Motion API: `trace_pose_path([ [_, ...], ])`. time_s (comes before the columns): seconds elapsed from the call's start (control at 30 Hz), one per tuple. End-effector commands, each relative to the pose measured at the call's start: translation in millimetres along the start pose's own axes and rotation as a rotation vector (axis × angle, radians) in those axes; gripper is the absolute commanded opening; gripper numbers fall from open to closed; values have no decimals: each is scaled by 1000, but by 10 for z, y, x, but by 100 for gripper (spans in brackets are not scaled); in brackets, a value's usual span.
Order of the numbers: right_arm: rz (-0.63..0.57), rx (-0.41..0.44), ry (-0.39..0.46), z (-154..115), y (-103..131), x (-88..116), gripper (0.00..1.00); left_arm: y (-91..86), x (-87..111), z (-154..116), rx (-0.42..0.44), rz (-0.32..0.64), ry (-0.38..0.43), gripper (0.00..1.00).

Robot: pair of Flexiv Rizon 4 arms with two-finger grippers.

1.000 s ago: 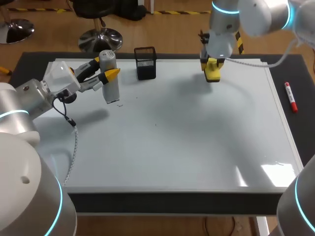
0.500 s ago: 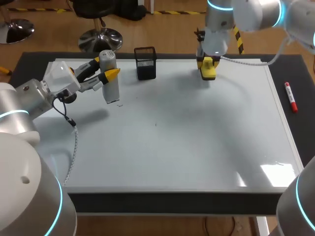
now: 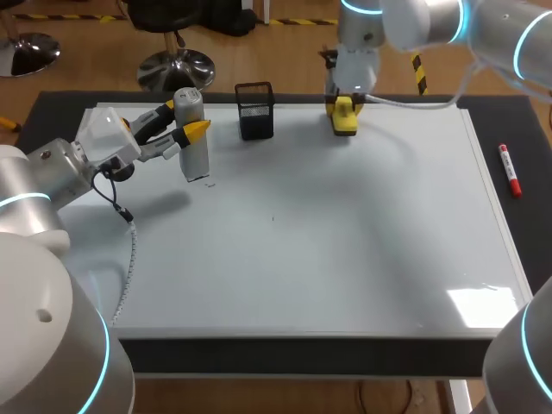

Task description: Pick up the inspection probe, press it on each red-marked spot on the whiteboard one by one, put down the probe, pick up the eraser, and wipe off all the red marks.

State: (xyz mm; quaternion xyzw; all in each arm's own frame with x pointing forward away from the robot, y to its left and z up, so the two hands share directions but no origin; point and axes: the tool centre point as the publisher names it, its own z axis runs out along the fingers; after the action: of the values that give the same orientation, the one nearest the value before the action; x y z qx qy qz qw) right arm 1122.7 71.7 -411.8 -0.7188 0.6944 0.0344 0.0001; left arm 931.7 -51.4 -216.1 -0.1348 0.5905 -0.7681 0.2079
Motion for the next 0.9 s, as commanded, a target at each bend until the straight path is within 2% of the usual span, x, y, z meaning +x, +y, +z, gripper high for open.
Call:
trace_pose_path([
  [0.03, 2, -40, 3, 90, -117, -75, 0, 2, -3, 5, 3, 1, -1, 0],
  [0.67, 48, -49, 9, 285, -64, -160, 0, 2, -3, 5, 3, 1, -1, 0],
  [0.9, 61, -40, 36, 273, -24, -173, 0, 2, -3, 5, 3, 1, -1, 0],
])
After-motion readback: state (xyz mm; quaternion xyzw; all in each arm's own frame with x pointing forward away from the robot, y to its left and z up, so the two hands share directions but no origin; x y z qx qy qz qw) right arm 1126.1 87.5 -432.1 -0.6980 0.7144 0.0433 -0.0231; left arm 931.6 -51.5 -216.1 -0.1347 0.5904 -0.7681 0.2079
